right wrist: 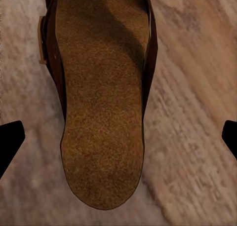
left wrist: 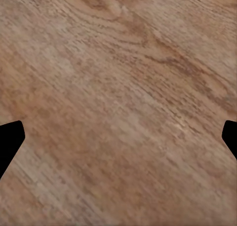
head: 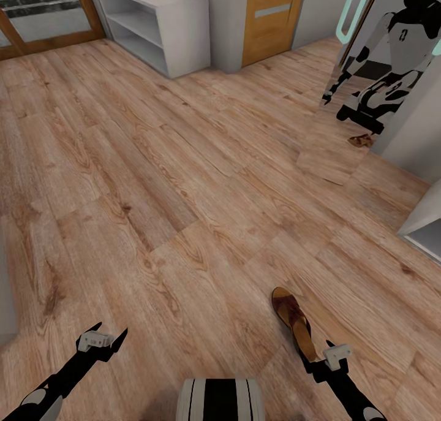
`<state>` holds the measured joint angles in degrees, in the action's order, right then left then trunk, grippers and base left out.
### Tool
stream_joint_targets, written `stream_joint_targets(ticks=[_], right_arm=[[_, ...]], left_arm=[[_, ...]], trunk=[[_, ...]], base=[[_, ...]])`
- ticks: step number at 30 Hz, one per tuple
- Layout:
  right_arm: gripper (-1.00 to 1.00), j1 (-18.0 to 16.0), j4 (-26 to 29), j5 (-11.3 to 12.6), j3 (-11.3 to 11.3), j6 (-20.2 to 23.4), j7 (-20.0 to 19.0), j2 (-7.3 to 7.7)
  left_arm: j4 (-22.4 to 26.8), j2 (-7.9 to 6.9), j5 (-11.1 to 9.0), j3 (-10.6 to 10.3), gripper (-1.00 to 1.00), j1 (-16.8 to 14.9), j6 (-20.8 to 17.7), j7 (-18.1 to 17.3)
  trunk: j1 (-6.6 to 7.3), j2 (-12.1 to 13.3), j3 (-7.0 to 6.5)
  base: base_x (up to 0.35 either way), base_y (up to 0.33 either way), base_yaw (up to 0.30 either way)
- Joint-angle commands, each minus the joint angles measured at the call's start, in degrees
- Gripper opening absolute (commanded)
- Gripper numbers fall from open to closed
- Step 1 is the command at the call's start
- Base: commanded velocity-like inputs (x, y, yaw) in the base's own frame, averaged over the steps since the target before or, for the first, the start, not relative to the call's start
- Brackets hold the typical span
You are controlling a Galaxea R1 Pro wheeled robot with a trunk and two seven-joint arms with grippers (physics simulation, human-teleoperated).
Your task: Pick up the two gym shoes and the two sandals from the corridor floor and place them onto the hallstand (shoe rack) in the corridor, making sure they are on the rack and not on the floor. Arrange them so the two gym shoes are next to each other and the two sandals are next to each other.
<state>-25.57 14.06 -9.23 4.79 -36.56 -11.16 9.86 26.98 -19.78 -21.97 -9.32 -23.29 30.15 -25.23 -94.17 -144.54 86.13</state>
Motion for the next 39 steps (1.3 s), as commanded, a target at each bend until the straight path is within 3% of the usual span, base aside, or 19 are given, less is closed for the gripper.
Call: stream_joint_targets(ticks=[1, 26, 32, 39], right_arm=[[1.00, 0.0, 0.0, 0.0, 0.0, 0.0, 0.0, -0.02], [1.00, 0.0, 0.0, -0.3, -0.2, 0.0, 0.0, -0.24], [1.00, 0.0, 0.0, -0.3, -0.2, 0.0, 0.0, -0.26], [1.00, 0.0, 0.0, -0.3, -0.2, 0.0, 0.0, -0.27]], left_arm=[[0.0, 0.00, 0.0, 0.0, 1.00, 0.0, 0.0, 0.0], [0.0, 0.00, 0.0, -0.1, 1.00, 0.0, 0.0, 0.0], [0.0, 0.00, 0.0, -0.1, 1.00, 0.0, 0.0, 0.0], [0.0, 0.00, 0.0, -0.1, 1.00, 0.0, 0.0, 0.0]], trunk=[[0.00, 0.0, 0.00], [0.00, 0.0, 0.00], [-0.15, -0.1, 1.33], [-0.15, -0.1, 1.33]], base=[[0.000, 0.000, 0.000], [0.000, 0.000, 0.000], [0.000, 0.000, 0.000], [0.000, 0.000, 0.000]])
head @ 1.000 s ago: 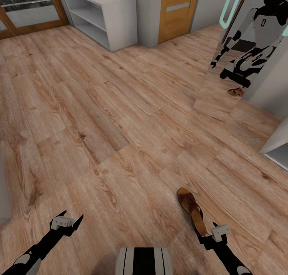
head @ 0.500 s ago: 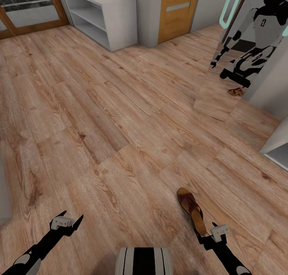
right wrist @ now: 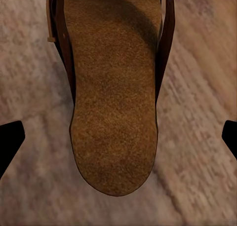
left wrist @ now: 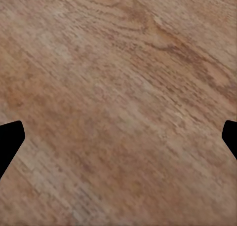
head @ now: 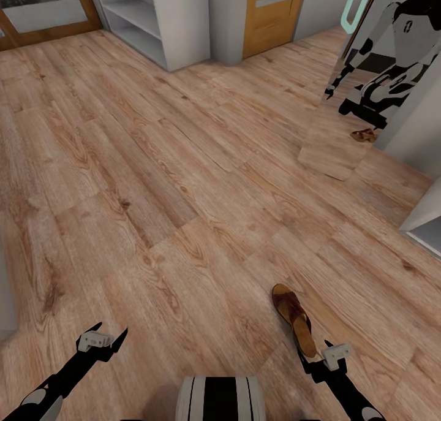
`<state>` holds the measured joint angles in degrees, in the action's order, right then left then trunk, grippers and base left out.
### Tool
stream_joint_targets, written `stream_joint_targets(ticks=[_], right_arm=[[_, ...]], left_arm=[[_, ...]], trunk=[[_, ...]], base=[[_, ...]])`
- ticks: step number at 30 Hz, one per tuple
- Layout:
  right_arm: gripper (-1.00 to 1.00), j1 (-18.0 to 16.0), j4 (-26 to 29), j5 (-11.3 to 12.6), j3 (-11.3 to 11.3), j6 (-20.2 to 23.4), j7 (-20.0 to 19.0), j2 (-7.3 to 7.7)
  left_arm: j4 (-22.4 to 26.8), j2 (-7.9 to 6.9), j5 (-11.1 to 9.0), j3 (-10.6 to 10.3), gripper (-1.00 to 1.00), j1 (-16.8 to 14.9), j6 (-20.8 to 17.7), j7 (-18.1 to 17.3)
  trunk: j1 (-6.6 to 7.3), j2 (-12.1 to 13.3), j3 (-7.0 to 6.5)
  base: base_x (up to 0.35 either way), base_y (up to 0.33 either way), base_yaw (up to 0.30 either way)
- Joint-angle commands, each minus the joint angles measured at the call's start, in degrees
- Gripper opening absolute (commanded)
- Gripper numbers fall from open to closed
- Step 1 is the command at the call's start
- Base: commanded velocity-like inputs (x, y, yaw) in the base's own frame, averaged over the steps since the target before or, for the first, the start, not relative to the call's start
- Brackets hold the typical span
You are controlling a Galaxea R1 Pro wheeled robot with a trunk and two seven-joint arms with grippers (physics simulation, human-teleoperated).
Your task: Pick up the two gym shoes and the two sandals from the corridor floor and place them onto the hallstand (shoe rack) in the corridor, making sure they are on the rack and not on the floor. Arrange them so the two gym shoes are next to each other and the two sandals are next to each other.
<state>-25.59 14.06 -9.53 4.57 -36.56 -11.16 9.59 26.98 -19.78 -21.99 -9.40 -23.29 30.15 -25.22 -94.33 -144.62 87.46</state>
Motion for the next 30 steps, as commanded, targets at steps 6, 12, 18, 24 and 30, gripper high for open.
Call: stream_joint_targets(ticks=[6, 12, 18, 24, 30], right_arm=[[1.00, -0.1, 0.0, 0.0, 0.0, 0.0, 0.0, -0.05], [1.00, -0.3, 0.0, 0.0, 0.0, 0.0, 0.0, -0.02], [1.00, -0.4, 0.0, 0.0, 0.0, 0.0, 0.0, -0.01], [1.00, -0.5, 0.0, 0.0, 0.0, 0.0, 0.0, -0.04], [1.00, -0.5, 0.0, 0.0, 0.0, 0.0, 0.0, -0.03]], left_arm=[[0.0, 0.00, 0.0, 0.0, 1.00, 0.0, 0.0, 0.0], [0.0, 0.00, 0.1, 0.0, 1.00, 0.0, 0.0, 0.1], [0.0, 0.00, 0.1, 0.0, 1.00, 0.0, 0.0, 0.1], [0.0, 0.00, 0.1, 0.0, 1.00, 0.0, 0.0, 0.1], [0.0, 0.00, 0.1, 0.0, 1.00, 0.0, 0.0, 0.1]], trunk=[[0.00, 0.0, 0.00], [0.00, 0.0, 0.00], [0.00, 0.0, 0.00], [0.00, 0.0, 0.00], [0.00, 0.0, 0.00]], base=[[0.000, 0.000, 0.000], [0.000, 0.000, 0.000], [0.000, 0.000, 0.000], [0.000, 0.000, 0.000], [0.000, 0.000, 0.000]])
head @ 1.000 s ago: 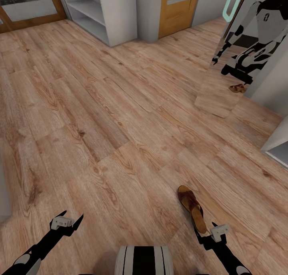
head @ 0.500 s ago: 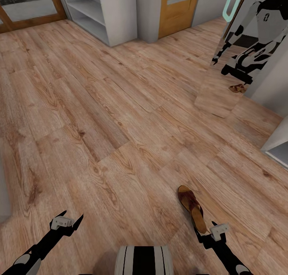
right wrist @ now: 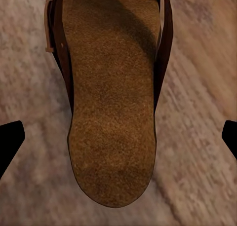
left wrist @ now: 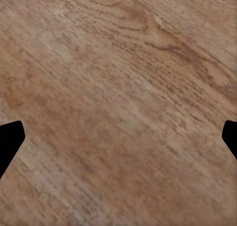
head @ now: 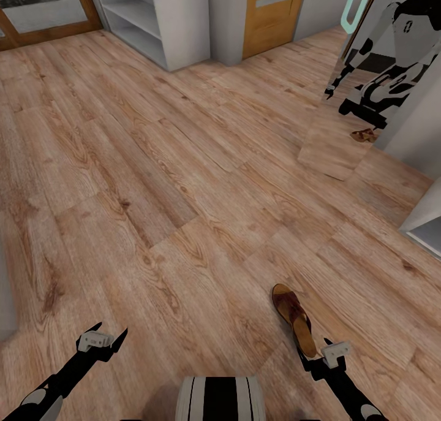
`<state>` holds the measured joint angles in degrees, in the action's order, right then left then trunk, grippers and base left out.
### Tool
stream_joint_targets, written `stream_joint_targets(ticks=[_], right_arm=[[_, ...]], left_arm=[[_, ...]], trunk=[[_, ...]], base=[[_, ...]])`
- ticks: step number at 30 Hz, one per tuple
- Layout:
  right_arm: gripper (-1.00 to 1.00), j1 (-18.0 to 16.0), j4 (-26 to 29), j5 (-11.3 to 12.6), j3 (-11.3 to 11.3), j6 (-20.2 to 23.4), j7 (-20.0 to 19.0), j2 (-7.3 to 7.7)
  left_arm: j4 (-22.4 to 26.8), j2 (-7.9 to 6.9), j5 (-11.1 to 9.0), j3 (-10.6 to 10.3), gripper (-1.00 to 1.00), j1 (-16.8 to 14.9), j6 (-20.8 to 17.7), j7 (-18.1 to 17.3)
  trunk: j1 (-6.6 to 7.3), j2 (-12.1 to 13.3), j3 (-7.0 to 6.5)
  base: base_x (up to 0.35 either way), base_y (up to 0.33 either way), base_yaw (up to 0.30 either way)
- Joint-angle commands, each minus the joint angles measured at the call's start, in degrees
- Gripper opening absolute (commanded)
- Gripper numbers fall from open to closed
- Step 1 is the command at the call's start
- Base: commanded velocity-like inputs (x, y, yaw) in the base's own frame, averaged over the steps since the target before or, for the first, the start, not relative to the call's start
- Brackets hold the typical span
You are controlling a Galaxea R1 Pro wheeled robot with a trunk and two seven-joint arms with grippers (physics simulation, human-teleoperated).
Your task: Pick up the two gym shoes and the two sandals from the corridor floor and place them onto the hallstand (shoe rack) in the corridor, making sure they are on the rack and not on the floor. Arrange them so the two gym shoes are next to each other and the two sandals are next to each other.
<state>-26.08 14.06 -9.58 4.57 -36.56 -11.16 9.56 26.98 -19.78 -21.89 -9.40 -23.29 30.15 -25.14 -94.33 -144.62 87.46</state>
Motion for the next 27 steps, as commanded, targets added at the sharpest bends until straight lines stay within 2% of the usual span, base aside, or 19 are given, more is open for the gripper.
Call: stream_joint_targets(ticks=[1, 7, 17, 27], right_arm=[[1.00, 0.0, 0.0, 0.0, 0.0, 0.0, 0.0, 0.00], [1.00, 0.0, 0.0, 0.0, 0.0, 0.0, 0.0, 0.01], [1.00, 0.0, 0.0, 0.0, 0.0, 0.0, 0.0, 0.02], [1.00, 0.0, 0.0, 0.0, 0.0, 0.0, 0.0, -0.04]], left_arm=[[0.0, 0.00, 0.0, 0.0, 1.00, 0.0, 0.0, 0.0], [0.0, 0.00, 0.0, 0.0, 1.00, 0.0, 0.0, 0.0], [0.0, 0.00, 0.0, -0.1, 1.00, 0.0, 0.0, 0.1], [0.0, 0.00, 0.0, -0.1, 1.00, 0.0, 0.0, 0.2]], trunk=[[0.00, 0.0, 0.00], [0.00, 0.0, 0.00], [-0.26, -0.1, 2.22], [-0.26, -0.1, 2.22]], base=[[0.000, 0.000, 0.000], [0.000, 0.000, 0.000], [0.000, 0.000, 0.000], [0.000, 0.000, 0.000]])
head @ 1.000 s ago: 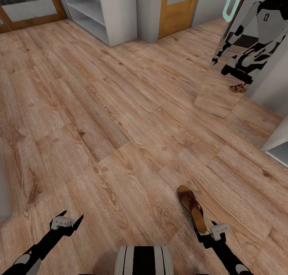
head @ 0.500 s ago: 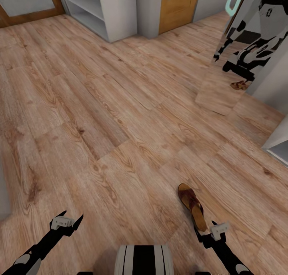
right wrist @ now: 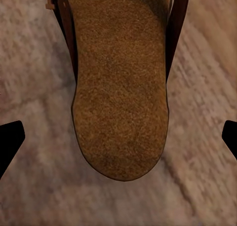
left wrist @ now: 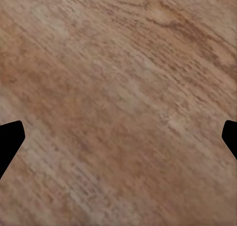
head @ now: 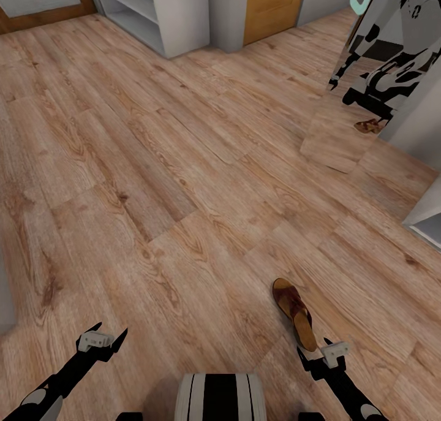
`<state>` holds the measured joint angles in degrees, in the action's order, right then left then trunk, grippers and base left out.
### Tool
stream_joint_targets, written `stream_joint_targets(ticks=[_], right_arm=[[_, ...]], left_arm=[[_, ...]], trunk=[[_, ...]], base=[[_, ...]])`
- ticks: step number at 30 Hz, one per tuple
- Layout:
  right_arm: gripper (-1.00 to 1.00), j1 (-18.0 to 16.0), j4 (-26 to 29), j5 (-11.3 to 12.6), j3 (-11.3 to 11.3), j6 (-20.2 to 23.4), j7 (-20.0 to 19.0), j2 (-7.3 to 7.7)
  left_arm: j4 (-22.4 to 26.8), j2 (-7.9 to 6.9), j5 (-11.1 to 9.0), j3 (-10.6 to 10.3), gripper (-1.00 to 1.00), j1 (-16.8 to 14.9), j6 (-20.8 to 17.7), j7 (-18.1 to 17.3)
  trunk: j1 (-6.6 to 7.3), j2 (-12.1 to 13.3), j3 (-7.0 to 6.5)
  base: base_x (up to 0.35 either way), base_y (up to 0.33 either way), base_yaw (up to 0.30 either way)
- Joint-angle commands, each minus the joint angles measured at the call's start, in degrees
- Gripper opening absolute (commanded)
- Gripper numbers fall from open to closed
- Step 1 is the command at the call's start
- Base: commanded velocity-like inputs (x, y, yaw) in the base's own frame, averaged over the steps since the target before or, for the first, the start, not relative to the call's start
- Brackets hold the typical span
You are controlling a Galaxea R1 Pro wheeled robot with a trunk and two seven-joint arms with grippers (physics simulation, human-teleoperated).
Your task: Pick up the two gym shoes and the two sandals from the corridor floor and place them onto the hallstand (shoe rack) in the corridor, making sure they are on the rack and not on the floor. Arrange them so the two gym shoes are next to each other and the two sandals are next to each other.
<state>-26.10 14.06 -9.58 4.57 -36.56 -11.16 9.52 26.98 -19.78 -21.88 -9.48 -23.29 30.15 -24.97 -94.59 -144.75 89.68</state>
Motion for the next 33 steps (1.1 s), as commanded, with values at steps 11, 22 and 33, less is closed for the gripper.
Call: stream_joint_targets(ticks=[11, 22, 33], right_arm=[[1.00, 0.0, 0.0, 0.0, 0.0, 0.0, 0.0, -0.02], [1.00, 0.0, 0.0, 0.0, 0.0, 0.0, 0.0, -0.05], [1.00, 0.0, 0.0, 0.0, 0.0, 0.0, 0.0, -0.04]], left_arm=[[0.0, 0.00, 0.0, 0.0, 1.00, 0.0, 0.0, 0.0], [0.0, 0.00, 0.0, 0.0, 1.00, 0.0, 0.0, 0.0], [0.0, 0.00, 0.0, 0.0, 1.00, 0.0, 0.0, 0.0]], trunk=[[0.00, 0.0, 0.00], [0.00, 0.0, 0.00], [-0.13, -0.1, 1.11]], base=[[0.000, 0.000, 0.000], [0.000, 0.000, 0.000], [0.000, 0.000, 0.000]])
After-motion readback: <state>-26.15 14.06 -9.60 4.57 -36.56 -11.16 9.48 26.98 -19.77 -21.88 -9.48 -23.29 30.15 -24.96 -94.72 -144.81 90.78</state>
